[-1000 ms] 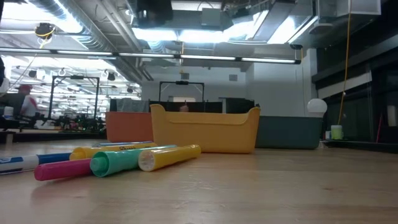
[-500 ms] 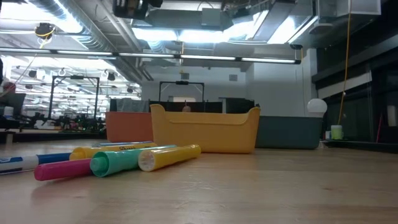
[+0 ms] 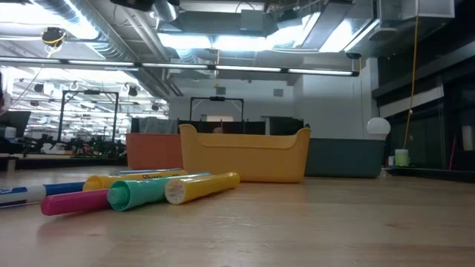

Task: Pick & Place Markers
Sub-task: Put the left big blue highlighter pen into the orange bin

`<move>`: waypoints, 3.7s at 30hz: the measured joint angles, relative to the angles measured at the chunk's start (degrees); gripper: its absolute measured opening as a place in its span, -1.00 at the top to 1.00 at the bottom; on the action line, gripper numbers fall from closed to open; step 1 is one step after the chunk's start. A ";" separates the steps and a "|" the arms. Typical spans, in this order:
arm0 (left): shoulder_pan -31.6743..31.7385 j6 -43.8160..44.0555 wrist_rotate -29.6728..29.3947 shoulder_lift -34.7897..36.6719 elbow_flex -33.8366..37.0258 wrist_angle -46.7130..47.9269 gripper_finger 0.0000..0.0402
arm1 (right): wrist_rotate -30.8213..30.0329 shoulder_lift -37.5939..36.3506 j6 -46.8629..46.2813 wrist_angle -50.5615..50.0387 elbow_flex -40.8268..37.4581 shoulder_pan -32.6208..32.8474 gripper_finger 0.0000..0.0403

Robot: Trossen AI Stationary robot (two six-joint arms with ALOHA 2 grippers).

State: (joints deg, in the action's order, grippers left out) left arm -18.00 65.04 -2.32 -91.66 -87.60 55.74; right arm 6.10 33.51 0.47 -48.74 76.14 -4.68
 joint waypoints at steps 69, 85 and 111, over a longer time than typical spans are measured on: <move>6.47 7.01 0.91 -19.32 2.89 7.89 -0.21 | -0.01 -0.01 0.00 0.00 0.02 0.01 0.88; 4.74 7.71 3.65 -19.30 2.89 8.82 -0.20 | -0.01 -0.01 0.00 -0.01 0.00 -0.01 0.88; 3.29 5.35 3.38 -17.59 2.89 9.84 -0.19 | -0.01 -0.01 -0.01 0.01 0.01 -0.01 0.88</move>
State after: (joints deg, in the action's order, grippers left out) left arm -14.70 70.39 1.07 -109.25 -84.71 65.58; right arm 6.09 33.50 0.46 -48.73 76.15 -4.69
